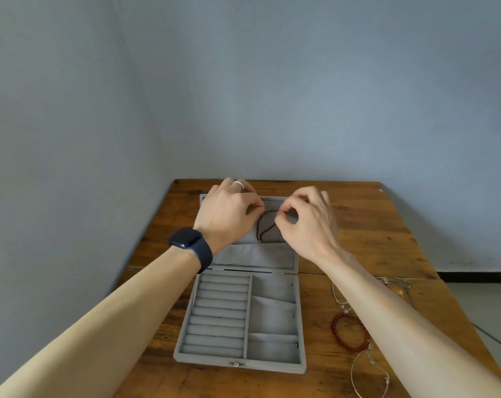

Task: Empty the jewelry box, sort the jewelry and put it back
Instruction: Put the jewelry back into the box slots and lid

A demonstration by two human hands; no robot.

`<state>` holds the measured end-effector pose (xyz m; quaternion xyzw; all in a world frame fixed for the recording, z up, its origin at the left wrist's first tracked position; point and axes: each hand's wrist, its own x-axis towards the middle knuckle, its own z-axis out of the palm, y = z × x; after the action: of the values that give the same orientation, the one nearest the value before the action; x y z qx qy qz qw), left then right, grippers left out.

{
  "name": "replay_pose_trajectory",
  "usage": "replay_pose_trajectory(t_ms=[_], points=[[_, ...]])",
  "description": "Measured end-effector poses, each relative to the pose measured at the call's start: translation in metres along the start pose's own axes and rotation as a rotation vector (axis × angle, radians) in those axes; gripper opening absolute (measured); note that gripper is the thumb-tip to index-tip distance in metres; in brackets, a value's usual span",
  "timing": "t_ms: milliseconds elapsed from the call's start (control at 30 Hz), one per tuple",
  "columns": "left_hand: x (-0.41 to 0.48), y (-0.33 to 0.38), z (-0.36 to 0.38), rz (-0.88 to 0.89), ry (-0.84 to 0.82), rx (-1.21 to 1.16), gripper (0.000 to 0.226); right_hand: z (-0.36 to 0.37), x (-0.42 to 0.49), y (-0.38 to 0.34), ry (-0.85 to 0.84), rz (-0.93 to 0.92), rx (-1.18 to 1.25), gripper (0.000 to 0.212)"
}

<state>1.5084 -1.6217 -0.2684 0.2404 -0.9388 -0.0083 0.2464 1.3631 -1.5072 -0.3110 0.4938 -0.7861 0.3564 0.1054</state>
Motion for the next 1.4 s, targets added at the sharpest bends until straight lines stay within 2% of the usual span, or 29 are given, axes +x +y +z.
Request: replay_pose_trajectory(t_ms=[167, 267, 433, 700, 800, 900, 1100, 1167, 1400], points=[[-0.002, 0.002, 0.004, -0.024, 0.045, -0.004, 0.014, 0.0, 0.003, 0.002, -0.026, -0.039, -0.068, 0.009], [-0.002, 0.003, 0.004, 0.001, -0.033, -0.05, 0.021, 0.0, 0.002, 0.003, -0.08, -0.105, -0.093, 0.007], [0.002, 0.0, 0.009, -0.029, -0.092, -0.029, 0.018, 0.0, 0.005, 0.001, -0.106, -0.144, -0.048, 0.009], [0.005, 0.006, 0.016, -0.066, -0.043, 0.014, 0.019, 0.004, 0.014, -0.01, -0.012, -0.12, -0.125, 0.011], [0.007, 0.008, 0.017, -0.06, -0.011, 0.06, 0.016, 0.005, 0.017, -0.014, 0.041, -0.151, -0.184, 0.009], [0.008, 0.006, 0.017, -0.09, 0.01, 0.007, 0.012, 0.006, 0.014, -0.013, 0.058, -0.19, -0.225, 0.008], [0.004, -0.004, 0.014, -0.048, -0.144, -0.029, 0.038, 0.0, 0.0, -0.004, -0.102, -0.258, -0.24, 0.005], [0.003, -0.004, 0.011, -0.047, -0.156, -0.026, 0.041, -0.003, -0.006, -0.001, -0.137, -0.246, -0.192, 0.007], [-0.003, 0.006, -0.012, -0.042, -0.132, -0.02, 0.051, -0.027, -0.028, -0.004, -0.056, -0.213, -0.033, 0.02]])
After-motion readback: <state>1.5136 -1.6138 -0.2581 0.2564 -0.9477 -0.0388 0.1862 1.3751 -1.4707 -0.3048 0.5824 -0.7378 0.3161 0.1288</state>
